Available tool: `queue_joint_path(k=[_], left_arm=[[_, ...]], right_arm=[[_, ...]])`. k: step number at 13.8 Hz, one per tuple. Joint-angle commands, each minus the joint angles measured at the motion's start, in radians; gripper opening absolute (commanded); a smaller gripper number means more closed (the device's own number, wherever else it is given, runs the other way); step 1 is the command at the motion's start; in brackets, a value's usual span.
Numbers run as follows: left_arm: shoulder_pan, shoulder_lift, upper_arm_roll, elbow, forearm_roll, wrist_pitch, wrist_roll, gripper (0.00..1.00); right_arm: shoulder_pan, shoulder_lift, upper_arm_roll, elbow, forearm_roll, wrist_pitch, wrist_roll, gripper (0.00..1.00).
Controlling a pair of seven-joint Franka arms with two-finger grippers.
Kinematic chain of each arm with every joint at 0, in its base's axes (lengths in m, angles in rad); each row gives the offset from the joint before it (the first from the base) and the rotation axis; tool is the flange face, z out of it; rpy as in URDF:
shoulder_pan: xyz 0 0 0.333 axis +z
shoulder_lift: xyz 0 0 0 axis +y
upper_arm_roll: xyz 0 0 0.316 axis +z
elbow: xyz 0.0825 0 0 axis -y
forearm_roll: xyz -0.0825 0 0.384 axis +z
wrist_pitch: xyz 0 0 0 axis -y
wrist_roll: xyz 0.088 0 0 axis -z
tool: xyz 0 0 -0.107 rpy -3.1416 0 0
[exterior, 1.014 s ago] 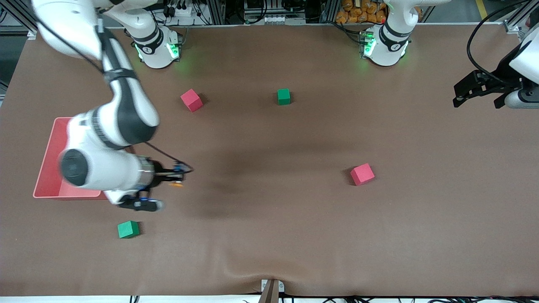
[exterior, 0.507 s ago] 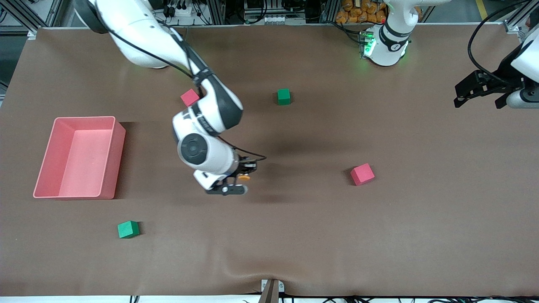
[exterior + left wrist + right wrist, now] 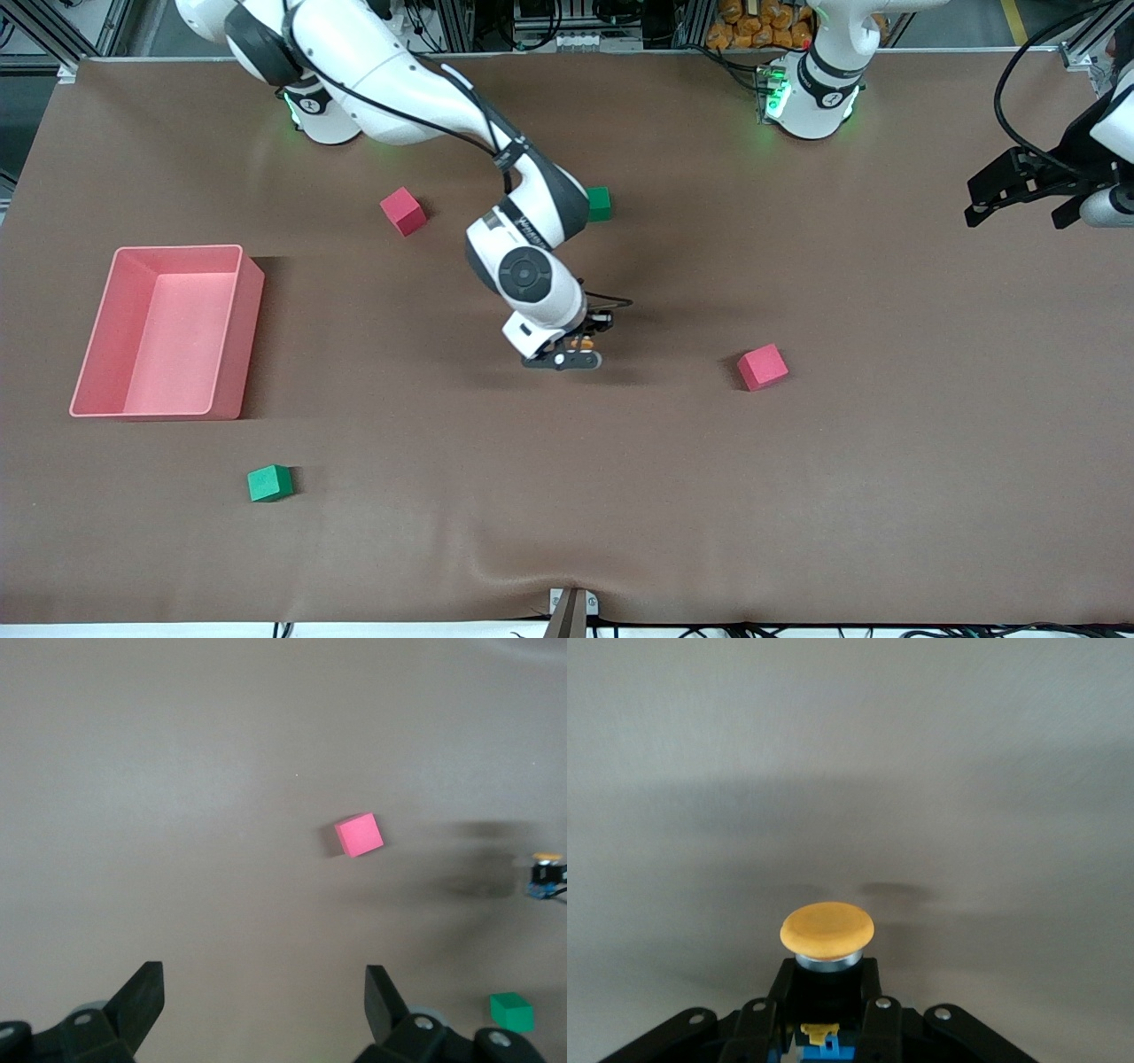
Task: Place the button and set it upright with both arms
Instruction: 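Lift the button out of the tray and carry it to mid-table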
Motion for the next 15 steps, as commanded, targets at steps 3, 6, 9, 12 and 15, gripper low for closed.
queue_joint_path(k=[3,6,9,12,15], left_arm=[[0.027,-0.016,0.008,0.004,-0.022,-0.006,0.070,1.00],[0.027,-0.013,0.005,-0.001,-0.022,-0.008,0.071,1.00],[0.024,-0.016,-0.001,0.002,-0.022,-0.009,0.085,1.00],[0.027,-0.014,-0.001,-0.004,-0.032,-0.009,0.090,1.00],[0.026,-0.016,0.002,-0.007,-0.059,-0.046,0.088,1.00]], right_arm=[[0.028,0.045,-0.019,0.028,-0.015,0.022,0.014,0.33],[0.031,0.047,-0.019,0.031,-0.077,0.048,0.006,1.00],[0.001,0.038,-0.019,0.052,-0.093,0.044,0.000,1.00],[-0.048,0.000,-0.028,0.067,-0.104,0.035,-0.003,1.00],[-0.154,-0.063,-0.032,0.064,-0.107,-0.006,-0.002,1.00]])
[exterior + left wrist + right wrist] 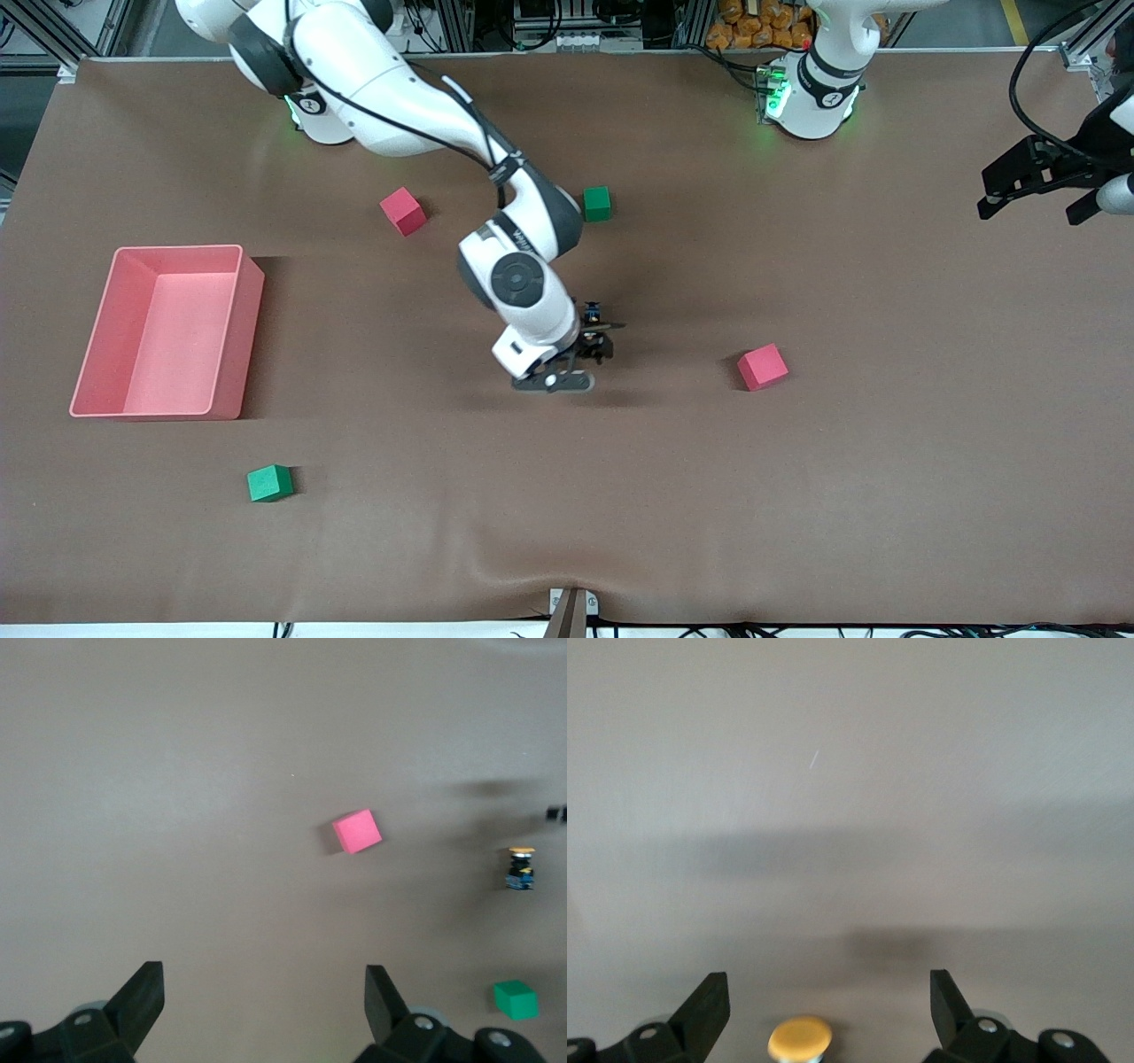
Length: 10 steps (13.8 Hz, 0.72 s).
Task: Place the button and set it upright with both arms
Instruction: 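Lift the button out of the tray and carry it to mid-table, then release the button with the right gripper while the left gripper approaches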
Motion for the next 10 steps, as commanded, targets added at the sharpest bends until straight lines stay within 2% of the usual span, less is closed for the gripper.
queue_joint_path(k=[1,4,7,10], left_arm=[[0.008,-0.005,-0.003,0.004,-0.039,-0.035,0.022,1.00],[-0.033,0.033,-0.009,-0.001,-0.105,-0.037,0.009,1.00],[-0.104,0.150,-0.034,0.001,-0.119,-0.059,0.004,1.00],[-0.235,0.262,-0.039,0.005,-0.122,-0.060,-0.107,1.00]], right_arm=[[-0.123,-0.066,0.018,-0.013,-0.017,-0.106,0.000,1.00],[-0.283,-0.164,0.027,-0.002,-0.009,-0.247,-0.001,1.00],[-0.374,-0.293,0.025,-0.007,-0.038,-0.359,-0.030,1.00],[-0.480,-0.391,0.027,-0.009,-0.043,-0.515,-0.190,1.00]])
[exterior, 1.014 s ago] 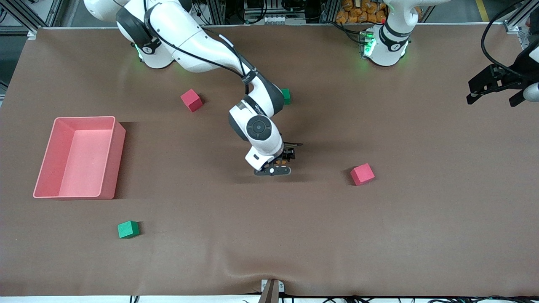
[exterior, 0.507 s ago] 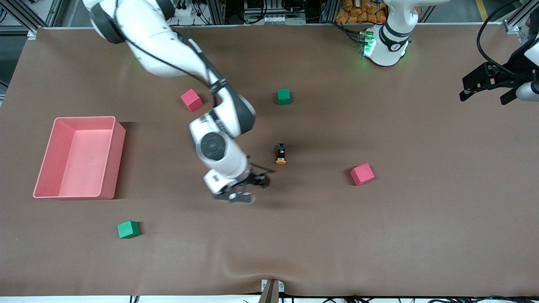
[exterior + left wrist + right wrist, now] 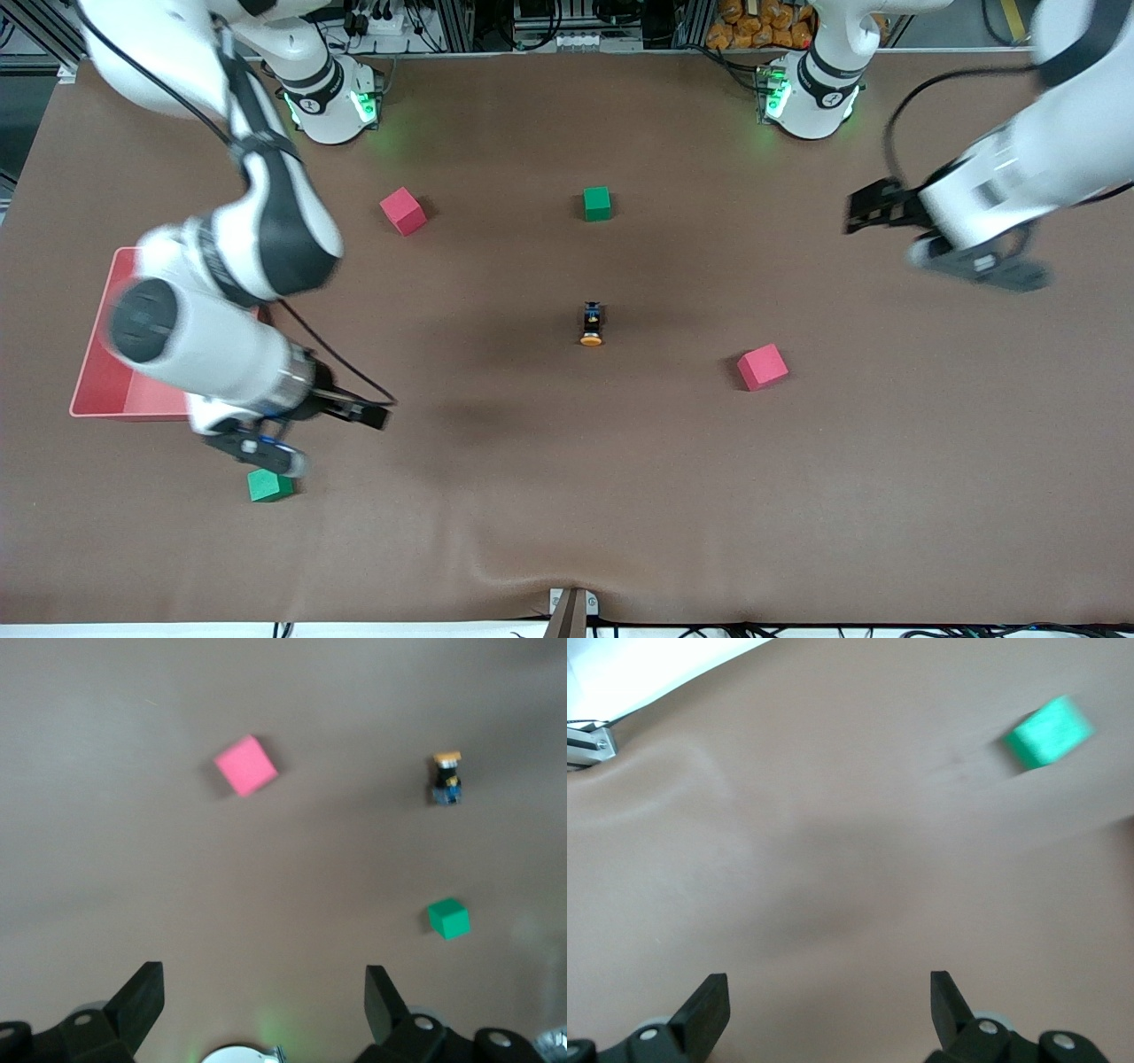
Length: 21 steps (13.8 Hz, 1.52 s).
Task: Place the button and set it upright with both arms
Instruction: 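Release the button with the right gripper while the left gripper approaches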
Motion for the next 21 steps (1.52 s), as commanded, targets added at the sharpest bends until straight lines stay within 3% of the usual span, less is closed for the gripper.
queue_joint_path(k=[1,5,8,12,14,18,21], left_arm=[[-0.130,0.115,-0.001,0.039,-0.009,-0.010,-0.138,1.00],[-0.261,0.293,-0.001,0.120,-0.009,0.049,-0.285,1.00],[-0.338,0.389,-0.001,0.131,-0.009,0.170,-0.399,1.00],[-0.422,0.512,0.006,0.187,-0.009,0.285,-0.496,1.00],[-0.435,0.557,0.006,0.190,-0.009,0.345,-0.487,1.00],[-0.442,0.632,0.007,0.219,-0.007,0.372,-0.407,1.00],[-0.461,0.666,0.009,0.233,-0.007,0.405,-0.413,1.00]], right_arm=[[-0.101,-0.099,0.028,-0.044,-0.009,-0.114,-0.106,1.00],[-0.184,-0.190,0.050,-0.044,-0.012,-0.250,-0.119,1.00],[-0.213,-0.285,0.074,-0.082,-0.028,-0.284,-0.117,1.00],[-0.248,-0.561,0.073,-0.390,-0.039,-0.174,-0.119,1.00],[-0.250,-0.653,0.070,-0.502,-0.045,-0.133,-0.121,1.00],[-0.242,-0.692,0.073,-0.518,-0.048,-0.137,-0.124,1.00],[-0.252,-0.680,0.068,-0.475,-0.074,-0.142,-0.306,1.00]])
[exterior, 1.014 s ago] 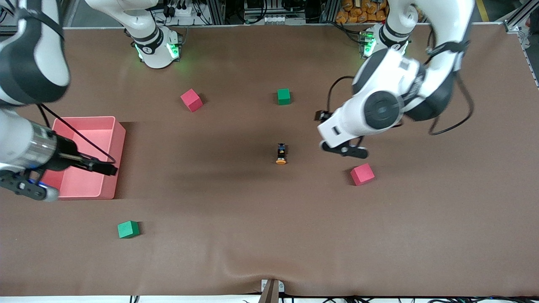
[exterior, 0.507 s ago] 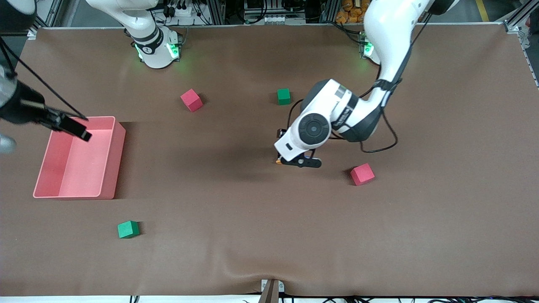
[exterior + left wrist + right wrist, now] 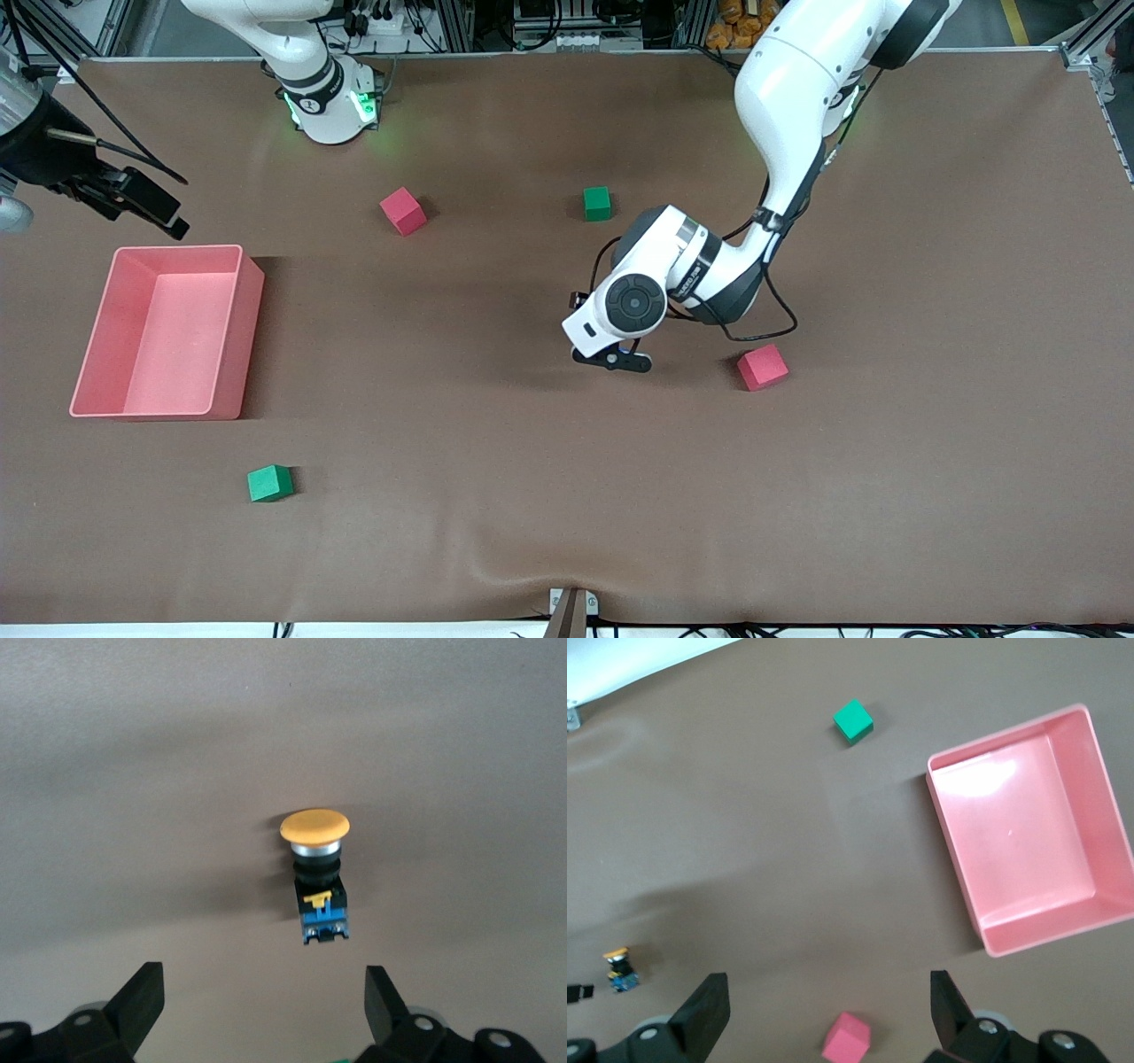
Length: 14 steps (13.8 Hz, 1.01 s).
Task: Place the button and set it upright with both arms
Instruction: 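Lower the left gripper and grasp the button's base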
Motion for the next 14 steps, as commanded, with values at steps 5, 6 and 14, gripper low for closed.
queue_joint_path(k=[5,6,14], left_arm=[[-0.043,0.081,0.015,0.084,-0.005,0.021,0.000,0.94],[-0.044,0.081,0.015,0.084,-0.005,0.021,0.002,0.91],[-0.057,0.121,0.021,0.086,-0.007,0.073,0.003,0.74]], right_arm=[[-0.036,0.023,-0.011,0.053,-0.024,0.005,-0.245,1.00],[-0.035,0.025,-0.023,0.056,-0.026,0.004,-0.291,1.00],[-0.024,0.084,-0.025,0.145,-0.070,-0.091,-0.350,1.00]])
